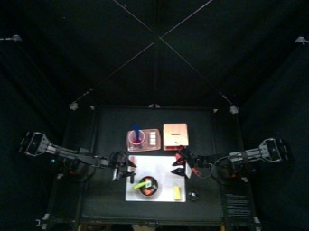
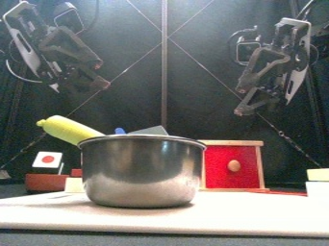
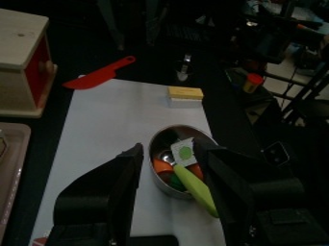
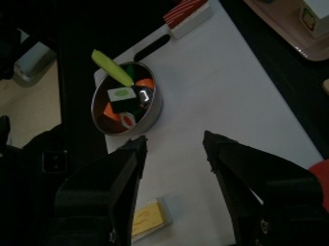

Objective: Move bowl off cutting board

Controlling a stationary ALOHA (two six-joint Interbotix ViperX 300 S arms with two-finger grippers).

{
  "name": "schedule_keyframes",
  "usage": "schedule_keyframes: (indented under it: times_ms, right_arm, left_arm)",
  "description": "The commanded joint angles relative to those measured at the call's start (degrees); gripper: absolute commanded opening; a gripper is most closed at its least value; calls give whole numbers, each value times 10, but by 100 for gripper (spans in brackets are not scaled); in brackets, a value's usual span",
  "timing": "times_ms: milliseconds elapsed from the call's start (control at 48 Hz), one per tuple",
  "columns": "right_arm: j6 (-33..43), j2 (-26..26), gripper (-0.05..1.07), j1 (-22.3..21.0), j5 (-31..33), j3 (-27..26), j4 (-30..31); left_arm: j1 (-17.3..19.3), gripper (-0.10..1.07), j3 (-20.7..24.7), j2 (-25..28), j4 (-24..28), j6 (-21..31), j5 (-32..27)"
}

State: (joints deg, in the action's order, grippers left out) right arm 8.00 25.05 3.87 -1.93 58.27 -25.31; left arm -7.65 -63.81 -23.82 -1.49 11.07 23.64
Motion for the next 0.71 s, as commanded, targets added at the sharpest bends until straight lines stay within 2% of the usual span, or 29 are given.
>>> schedule_keyframes:
  times_ms: [0, 688]
  right_arm:
    - [-1, 4, 86, -2, -3, -7, -1]
    - [0, -6, 86, -3, -5, -13, -4]
  left_arm:
    - [4, 83, 4, -6, 4, -1, 3]
    - [15, 83, 4, -15, 4, -1, 2]
